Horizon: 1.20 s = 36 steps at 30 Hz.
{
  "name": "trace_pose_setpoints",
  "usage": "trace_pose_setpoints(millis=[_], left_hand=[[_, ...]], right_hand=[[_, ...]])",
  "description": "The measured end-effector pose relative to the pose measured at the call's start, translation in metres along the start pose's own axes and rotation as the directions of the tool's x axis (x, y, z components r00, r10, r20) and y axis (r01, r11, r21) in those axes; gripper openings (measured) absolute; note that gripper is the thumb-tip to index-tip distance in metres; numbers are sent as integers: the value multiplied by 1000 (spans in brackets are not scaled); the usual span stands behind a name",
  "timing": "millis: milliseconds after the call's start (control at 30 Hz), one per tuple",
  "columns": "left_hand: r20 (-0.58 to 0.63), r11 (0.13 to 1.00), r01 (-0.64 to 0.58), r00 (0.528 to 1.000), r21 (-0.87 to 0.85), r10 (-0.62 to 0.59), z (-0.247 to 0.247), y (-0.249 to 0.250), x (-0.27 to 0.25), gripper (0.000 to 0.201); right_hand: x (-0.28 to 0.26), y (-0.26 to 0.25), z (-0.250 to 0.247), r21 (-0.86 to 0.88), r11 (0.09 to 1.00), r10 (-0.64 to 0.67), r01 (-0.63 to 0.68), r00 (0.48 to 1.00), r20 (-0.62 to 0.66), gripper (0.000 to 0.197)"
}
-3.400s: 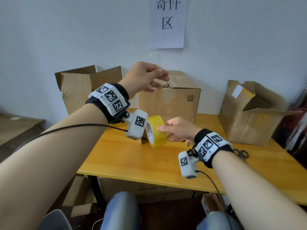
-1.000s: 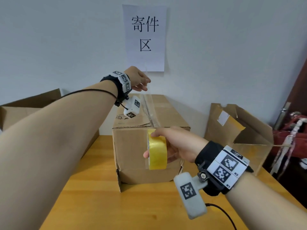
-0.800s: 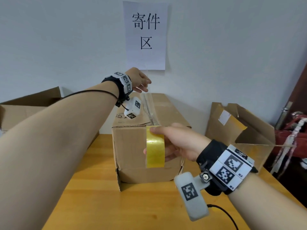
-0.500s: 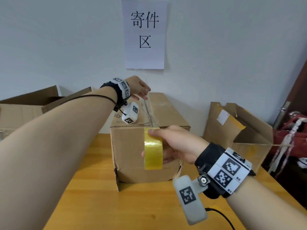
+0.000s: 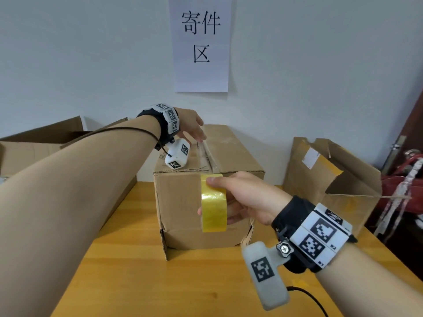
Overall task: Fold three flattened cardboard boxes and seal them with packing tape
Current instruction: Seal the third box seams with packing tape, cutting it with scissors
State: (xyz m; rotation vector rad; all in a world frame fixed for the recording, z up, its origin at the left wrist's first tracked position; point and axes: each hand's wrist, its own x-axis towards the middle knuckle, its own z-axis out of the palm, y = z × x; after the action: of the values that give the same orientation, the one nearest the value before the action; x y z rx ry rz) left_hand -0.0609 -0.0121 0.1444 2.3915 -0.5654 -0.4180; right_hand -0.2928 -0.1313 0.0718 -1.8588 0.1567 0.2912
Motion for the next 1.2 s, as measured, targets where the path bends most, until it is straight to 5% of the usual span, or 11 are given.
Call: trace_pose_setpoints(millis=[100,233,500,633,733,833,933,1000,1200], left_hand=[[54,989,44,997,138,-52,3,-3,6,124],[119,992,10,993,124,-25,10,3,0,107],[119,902,43,987,429,-103,17,8,-2,144],[57,784,29,995,620,-81,18,16,-9,120],[-40,691,21,999,722,11,17,20,-13,124],[-120,699,65,992,712,30,12,20,-17,127],[-161,761,24,981,648,107,2,26,-27,82],[-147,832,-61,975,551,168,-5,33,-37,26],[151,880,-170,982,445,113,1,46,-59,29]], right_hand=[[1,1,0,9,1000,-2,2,1000,-6,47],[2,3,0,21,1000,-5,5,1000,-6,46],[5,6,0,18,1000,-21,21,1000,9,45],[5,5,0,10,1000,-26,26,1000,10,46],[6,5,0,9,1000,-27,27,1000,6,46],[6,5,1,7,1000,-30,30,999,14,46],[5,5,1,10,999,-34,33,999,20,46],[5,5,0,12,999,-33,33,999,19,45],[4,6,1,22,999,-33,32,999,14,44]])
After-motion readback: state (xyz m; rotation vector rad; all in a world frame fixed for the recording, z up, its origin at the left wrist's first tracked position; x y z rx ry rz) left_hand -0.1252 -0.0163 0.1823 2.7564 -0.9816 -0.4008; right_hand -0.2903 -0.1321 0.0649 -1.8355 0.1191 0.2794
